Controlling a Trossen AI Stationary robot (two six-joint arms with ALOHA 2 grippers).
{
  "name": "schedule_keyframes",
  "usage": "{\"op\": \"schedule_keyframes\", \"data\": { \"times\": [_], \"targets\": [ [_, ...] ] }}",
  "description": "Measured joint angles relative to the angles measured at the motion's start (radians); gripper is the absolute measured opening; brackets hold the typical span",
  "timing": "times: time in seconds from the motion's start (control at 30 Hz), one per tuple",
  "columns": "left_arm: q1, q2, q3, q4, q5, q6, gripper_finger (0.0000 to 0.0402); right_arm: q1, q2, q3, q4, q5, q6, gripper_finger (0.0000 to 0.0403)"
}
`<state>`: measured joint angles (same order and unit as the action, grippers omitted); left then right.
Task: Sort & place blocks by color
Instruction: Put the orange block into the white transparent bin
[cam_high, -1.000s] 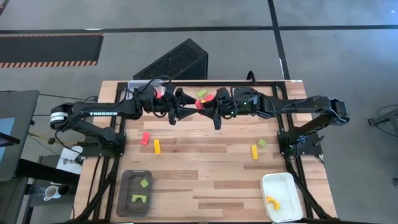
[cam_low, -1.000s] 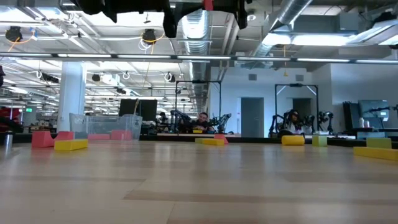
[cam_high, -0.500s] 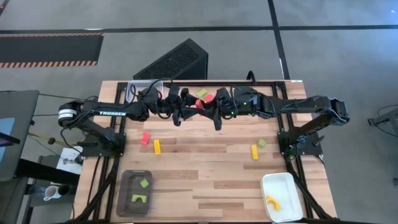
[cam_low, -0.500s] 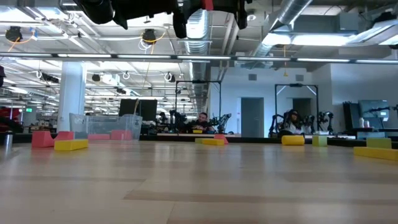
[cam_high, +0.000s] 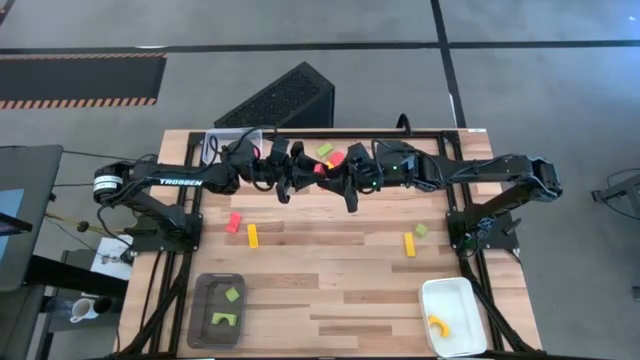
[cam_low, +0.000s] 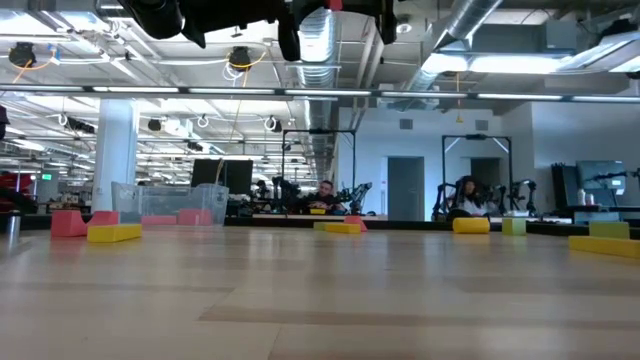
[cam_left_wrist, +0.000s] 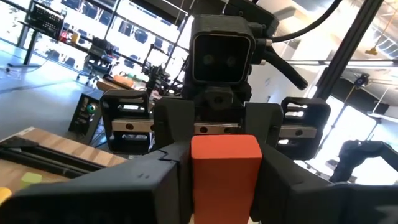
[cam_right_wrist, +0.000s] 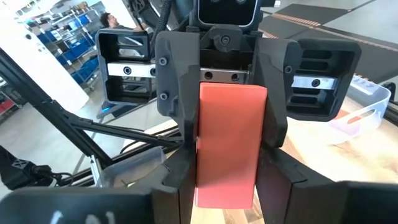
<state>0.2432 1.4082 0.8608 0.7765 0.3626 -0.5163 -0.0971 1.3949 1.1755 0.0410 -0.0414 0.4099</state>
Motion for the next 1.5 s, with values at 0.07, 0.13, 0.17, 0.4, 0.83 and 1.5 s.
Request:
{"op": "schedule_keyframes", "data": {
  "times": [0.07, 0.13, 0.17, 0.4, 0.83, 1.5],
  "targets": [
    [0.001, 0.000, 0.000, 0.000, 0.002, 0.000, 0.0092, 0.000, 0.000, 0.000, 0.001, 0.000, -0.001, 0.0145],
    [0.007, 0.000, 0.000, 0.001, 0.009, 0.000, 0.0092, 0.000, 0.000, 0.000, 0.004, 0.002, -0.003, 0.0153],
    [0.013, 0.000, 0.000, 0.001, 0.015, 0.000, 0.0092, 0.000, 0.000, 0.000, 0.004, 0.004, -0.003, 0.0160],
    [0.102, -0.002, 0.000, -0.006, 0.096, -0.028, 0.0092, -0.023, -0.002, 0.000, -0.008, 0.029, -0.040, 0.0236],
    [0.488, -0.262, 0.002, -0.967, -0.219, 0.222, 0.0092, -0.102, -0.087, 0.000, -0.253, 0.042, -0.018, 0.0271],
    [0.699, -0.070, 0.001, -1.336, -0.627, 0.202, 0.0123, -0.108, -0.032, 0.000, -0.238, 0.043, 0.011, 0.0271]
  ]
}}
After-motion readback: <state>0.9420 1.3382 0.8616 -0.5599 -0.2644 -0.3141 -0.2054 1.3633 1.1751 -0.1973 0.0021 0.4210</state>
